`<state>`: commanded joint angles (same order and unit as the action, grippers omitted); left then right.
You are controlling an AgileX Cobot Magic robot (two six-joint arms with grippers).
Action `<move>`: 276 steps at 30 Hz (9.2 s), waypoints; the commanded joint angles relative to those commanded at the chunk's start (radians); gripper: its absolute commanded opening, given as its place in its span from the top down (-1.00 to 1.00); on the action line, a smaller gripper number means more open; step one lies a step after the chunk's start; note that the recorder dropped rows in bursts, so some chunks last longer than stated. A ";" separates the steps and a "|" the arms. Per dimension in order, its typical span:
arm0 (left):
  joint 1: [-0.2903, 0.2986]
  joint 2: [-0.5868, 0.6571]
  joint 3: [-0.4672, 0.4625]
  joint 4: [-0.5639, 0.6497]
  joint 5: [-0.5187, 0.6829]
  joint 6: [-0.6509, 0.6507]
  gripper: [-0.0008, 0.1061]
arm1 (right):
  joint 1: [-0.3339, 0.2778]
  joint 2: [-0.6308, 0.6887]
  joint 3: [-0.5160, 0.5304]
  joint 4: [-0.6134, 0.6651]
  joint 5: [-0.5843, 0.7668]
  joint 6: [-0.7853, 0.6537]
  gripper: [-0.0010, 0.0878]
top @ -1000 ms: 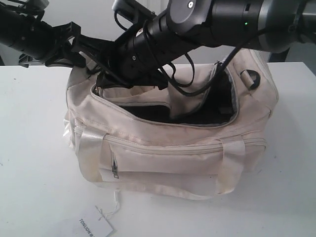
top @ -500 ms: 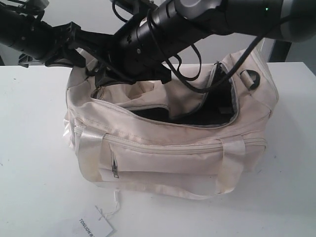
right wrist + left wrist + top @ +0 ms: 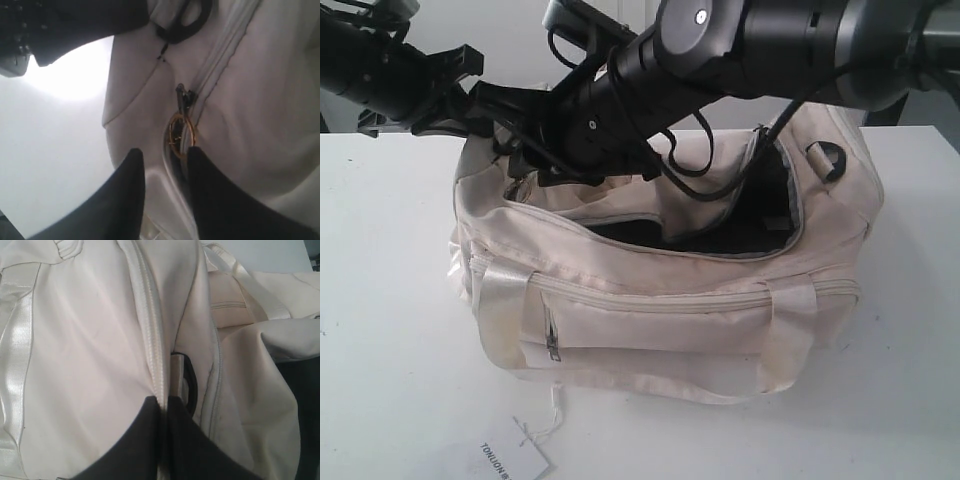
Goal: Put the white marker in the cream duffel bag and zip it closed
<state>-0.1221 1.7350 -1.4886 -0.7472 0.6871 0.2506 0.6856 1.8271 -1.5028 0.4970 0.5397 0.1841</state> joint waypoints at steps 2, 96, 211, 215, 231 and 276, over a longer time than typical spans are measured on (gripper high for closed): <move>0.000 0.000 0.000 0.000 0.000 0.000 0.99 | 0.000 0.015 0.000 0.000 -0.019 0.000 0.30; 0.000 0.000 0.000 0.005 -0.028 0.013 0.99 | 0.004 -0.073 -0.002 0.029 0.423 -0.267 0.98; 0.000 -0.071 0.131 0.357 0.154 0.016 0.99 | 0.000 -0.179 0.049 -0.375 0.399 -0.223 0.98; 0.000 -0.071 0.131 0.421 0.154 -0.052 0.99 | 0.000 -0.179 0.049 -0.394 0.403 -0.221 0.98; 0.000 -0.071 0.131 0.445 0.182 -0.097 0.99 | 0.000 -0.179 0.049 -0.510 0.463 -0.131 0.98; 0.000 -0.071 0.131 0.445 0.190 -0.097 0.99 | -0.201 -0.278 0.049 -0.798 0.681 -0.115 0.98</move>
<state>-0.1222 1.6638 -1.3579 -0.3026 0.8769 0.1539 0.4847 1.5495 -1.4534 -0.3008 1.2211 0.0688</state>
